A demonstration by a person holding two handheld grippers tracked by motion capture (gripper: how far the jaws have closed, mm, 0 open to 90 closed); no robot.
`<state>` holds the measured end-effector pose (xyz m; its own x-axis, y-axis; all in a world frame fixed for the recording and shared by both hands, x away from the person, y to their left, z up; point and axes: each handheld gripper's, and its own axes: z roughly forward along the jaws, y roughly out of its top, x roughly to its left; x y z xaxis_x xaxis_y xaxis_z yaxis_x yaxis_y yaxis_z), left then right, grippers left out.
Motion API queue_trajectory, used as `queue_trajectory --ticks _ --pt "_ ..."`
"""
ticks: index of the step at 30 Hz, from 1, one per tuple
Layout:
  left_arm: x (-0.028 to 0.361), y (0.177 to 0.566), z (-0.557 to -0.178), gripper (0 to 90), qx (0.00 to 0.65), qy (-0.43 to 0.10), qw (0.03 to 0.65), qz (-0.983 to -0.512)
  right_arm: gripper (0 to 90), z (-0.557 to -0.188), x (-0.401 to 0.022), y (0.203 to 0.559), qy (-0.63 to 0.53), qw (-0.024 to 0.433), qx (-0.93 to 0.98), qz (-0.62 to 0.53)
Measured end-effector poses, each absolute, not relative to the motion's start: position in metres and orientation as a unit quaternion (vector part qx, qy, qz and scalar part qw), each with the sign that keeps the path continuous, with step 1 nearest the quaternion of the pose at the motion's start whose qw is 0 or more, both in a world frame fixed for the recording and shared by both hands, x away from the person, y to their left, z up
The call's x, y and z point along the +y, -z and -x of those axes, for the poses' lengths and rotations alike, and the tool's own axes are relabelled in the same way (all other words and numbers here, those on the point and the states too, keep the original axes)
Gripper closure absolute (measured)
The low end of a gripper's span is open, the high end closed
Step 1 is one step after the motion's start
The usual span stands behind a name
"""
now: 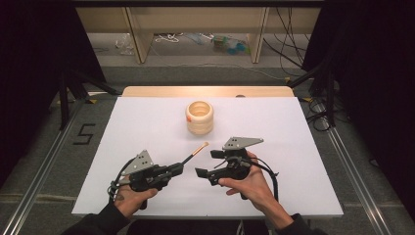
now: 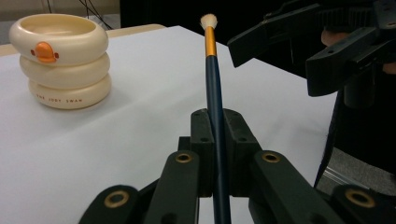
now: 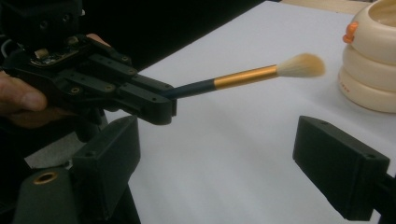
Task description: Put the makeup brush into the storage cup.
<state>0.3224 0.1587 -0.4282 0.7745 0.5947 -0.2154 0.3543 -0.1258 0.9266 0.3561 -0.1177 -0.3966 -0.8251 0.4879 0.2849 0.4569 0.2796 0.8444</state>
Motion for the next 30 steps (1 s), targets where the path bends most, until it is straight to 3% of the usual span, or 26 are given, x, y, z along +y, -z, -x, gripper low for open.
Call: queue_trajectory --ticks 30 --pt "0.154 0.426 -0.315 83.7 0.308 -0.138 0.604 -0.723 18.0 -0.365 -0.091 0.404 -0.59 -0.038 0.745 -0.309"
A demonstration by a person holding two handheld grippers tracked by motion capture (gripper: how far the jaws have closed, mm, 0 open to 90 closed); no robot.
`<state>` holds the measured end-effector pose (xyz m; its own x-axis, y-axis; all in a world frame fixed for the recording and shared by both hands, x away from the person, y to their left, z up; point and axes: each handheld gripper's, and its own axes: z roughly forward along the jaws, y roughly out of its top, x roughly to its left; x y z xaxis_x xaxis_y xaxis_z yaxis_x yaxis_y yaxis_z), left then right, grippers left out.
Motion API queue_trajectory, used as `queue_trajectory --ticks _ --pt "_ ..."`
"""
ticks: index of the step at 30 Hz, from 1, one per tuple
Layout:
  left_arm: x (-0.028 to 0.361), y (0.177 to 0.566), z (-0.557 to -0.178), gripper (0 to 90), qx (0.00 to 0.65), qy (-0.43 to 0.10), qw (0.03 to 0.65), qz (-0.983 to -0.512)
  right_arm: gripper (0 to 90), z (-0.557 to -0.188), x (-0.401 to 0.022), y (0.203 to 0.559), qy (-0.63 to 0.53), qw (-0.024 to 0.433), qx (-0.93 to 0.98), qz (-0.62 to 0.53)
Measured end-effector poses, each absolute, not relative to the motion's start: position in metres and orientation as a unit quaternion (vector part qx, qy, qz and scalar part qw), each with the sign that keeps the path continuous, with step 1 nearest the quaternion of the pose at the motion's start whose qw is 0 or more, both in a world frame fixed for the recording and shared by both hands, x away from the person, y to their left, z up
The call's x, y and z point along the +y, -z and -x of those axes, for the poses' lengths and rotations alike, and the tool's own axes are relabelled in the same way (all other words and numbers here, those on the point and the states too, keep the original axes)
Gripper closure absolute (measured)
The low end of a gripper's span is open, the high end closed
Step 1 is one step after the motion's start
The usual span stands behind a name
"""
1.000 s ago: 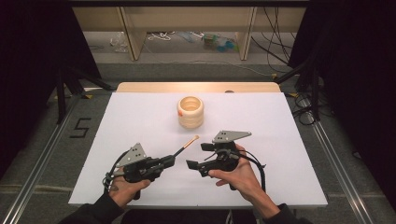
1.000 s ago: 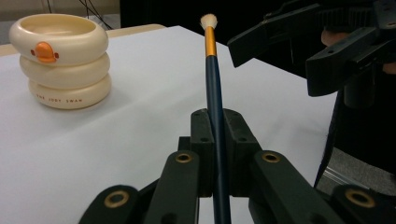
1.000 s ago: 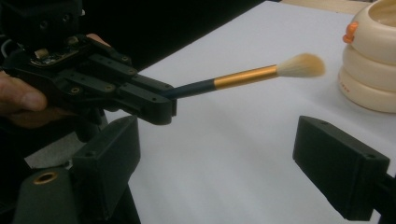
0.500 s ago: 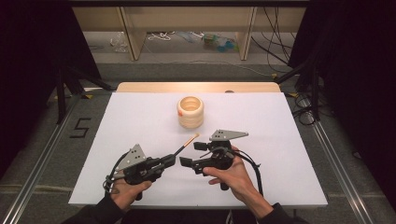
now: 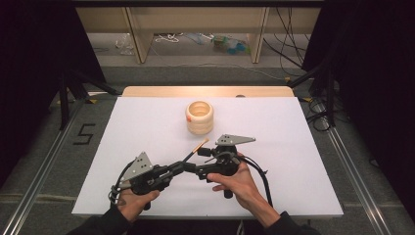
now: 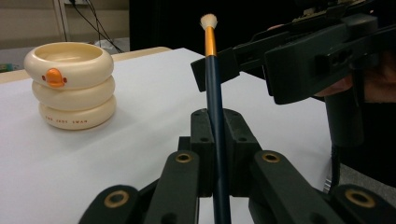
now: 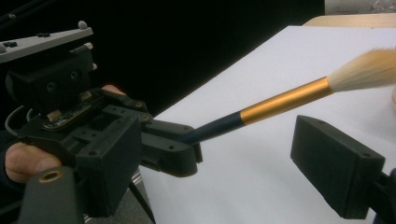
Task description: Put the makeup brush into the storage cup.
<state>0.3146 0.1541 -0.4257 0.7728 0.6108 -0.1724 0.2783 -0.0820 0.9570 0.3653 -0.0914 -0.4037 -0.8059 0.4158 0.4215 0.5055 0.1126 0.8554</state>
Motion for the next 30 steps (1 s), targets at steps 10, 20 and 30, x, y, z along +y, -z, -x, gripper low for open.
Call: queue_trajectory --ticks 10,20,30 --pt "0.1541 0.425 -0.3138 83.7 0.307 -0.143 0.609 -0.717 24.7 -0.3697 -0.0866 0.4037 0.606 0.053 -0.727 0.317" --pt "0.1537 0.4231 -0.3125 83.7 0.303 -0.147 0.617 -0.711 36.7 -0.3719 -0.0842 0.4053 0.619 0.058 -0.718 0.314" --pt "0.1548 0.4218 -0.3126 83.7 0.3 -0.154 0.618 -0.71 47.4 -0.3713 -0.0839 0.4048 0.627 0.07 -0.706 0.321"
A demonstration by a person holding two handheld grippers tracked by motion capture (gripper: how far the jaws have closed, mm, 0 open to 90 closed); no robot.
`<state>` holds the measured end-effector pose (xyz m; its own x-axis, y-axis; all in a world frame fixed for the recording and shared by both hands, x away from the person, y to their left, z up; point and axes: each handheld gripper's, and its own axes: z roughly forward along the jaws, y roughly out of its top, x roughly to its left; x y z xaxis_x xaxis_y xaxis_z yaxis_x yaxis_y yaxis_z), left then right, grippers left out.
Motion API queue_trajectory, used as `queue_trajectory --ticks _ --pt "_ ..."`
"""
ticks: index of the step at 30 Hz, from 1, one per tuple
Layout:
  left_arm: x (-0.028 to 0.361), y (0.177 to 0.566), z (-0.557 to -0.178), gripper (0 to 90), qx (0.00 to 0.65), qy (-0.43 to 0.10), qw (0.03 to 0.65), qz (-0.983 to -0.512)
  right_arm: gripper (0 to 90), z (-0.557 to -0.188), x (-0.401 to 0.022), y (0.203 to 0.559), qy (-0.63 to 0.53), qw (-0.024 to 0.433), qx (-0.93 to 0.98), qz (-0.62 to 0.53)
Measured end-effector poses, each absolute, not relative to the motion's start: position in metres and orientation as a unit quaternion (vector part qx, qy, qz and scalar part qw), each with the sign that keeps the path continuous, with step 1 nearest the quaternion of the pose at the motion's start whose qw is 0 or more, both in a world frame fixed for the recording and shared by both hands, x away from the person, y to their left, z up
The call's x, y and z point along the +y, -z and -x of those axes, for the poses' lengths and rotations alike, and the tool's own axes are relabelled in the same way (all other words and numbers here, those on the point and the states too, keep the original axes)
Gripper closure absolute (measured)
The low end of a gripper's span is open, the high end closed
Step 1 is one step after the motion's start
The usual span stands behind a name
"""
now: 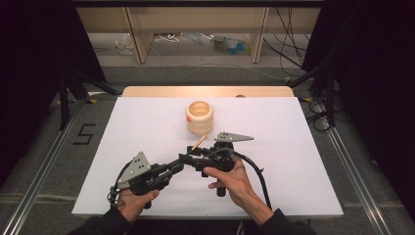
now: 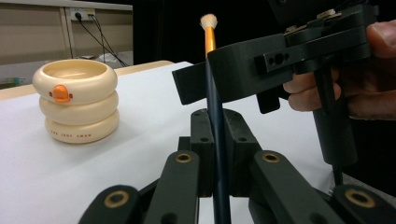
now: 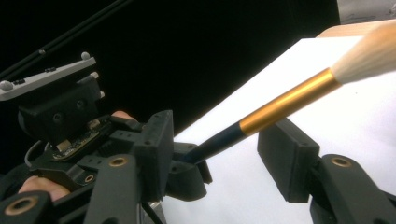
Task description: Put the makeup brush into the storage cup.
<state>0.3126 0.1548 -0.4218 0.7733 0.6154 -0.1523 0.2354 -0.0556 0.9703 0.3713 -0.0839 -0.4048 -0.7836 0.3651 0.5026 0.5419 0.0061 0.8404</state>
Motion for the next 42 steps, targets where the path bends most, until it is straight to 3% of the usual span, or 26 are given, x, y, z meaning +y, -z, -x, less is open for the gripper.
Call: queue_trajectory --ticks 22,42 --pt "0.1546 0.4201 -0.3109 83.7 0.303 -0.157 0.623 -0.704 63.8 -0.3724 -0.0838 0.4066 0.638 0.079 -0.696 0.32" --pt "0.1541 0.4196 -0.3107 83.7 0.289 -0.16 0.629 -0.704 73.5 -0.3713 -0.0866 0.4069 0.654 0.109 -0.673 0.327"
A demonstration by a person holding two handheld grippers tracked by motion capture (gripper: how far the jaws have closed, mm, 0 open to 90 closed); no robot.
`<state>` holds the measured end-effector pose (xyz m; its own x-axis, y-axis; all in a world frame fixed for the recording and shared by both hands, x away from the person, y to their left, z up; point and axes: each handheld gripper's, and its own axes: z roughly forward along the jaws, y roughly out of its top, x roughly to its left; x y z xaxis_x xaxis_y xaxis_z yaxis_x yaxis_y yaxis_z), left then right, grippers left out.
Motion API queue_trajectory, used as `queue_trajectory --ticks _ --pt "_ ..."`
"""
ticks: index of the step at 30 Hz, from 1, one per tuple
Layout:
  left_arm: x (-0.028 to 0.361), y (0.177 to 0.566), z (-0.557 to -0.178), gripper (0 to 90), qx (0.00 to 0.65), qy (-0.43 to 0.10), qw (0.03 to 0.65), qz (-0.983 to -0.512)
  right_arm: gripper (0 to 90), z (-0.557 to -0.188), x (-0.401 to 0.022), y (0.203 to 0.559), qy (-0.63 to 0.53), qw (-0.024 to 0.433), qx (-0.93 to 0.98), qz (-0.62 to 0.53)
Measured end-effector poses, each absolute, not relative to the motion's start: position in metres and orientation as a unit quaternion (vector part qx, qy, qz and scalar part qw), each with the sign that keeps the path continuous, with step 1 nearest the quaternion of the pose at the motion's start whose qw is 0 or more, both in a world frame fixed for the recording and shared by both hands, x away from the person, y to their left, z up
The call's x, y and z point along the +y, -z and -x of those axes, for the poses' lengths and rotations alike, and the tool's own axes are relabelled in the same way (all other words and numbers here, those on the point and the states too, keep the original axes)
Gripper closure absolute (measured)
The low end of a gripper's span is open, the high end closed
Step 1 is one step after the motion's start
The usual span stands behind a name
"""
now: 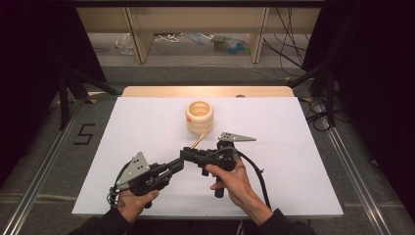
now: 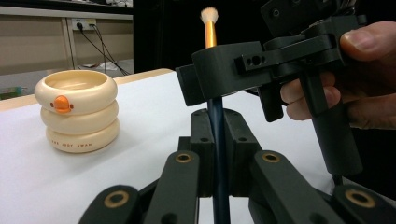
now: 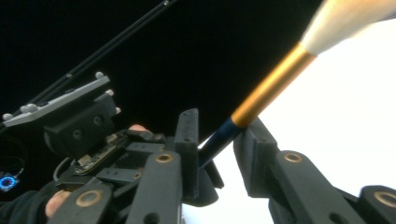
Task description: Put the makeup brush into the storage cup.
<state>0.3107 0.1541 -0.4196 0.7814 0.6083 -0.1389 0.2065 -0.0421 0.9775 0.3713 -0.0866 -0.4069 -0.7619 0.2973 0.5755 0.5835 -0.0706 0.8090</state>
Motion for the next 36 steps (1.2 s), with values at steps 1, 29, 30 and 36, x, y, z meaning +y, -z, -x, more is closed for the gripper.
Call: queue_trajectory --ticks 1,29,30,36 --pt "0.154 0.42 -0.31 83.6 0.292 -0.159 0.629 -0.703 75.3 -0.371 -0.087 0.406 0.655 0.112 -0.672 0.326" --pt "0.153 0.421 -0.313 42.3 0.286 -0.157 0.61 -0.722 83.5 -0.364 -0.087 0.393 0.655 0.082 -0.697 0.28" --pt "0.153 0.421 -0.314 40.8 0.286 -0.154 0.609 -0.723 83.5 -0.363 -0.088 0.392 0.654 0.082 -0.698 0.279" --pt "0.155 0.422 -0.315 34.3 0.299 -0.152 0.6 -0.727 83.5 -0.364 -0.09 0.389 0.646 0.055 -0.713 0.268"
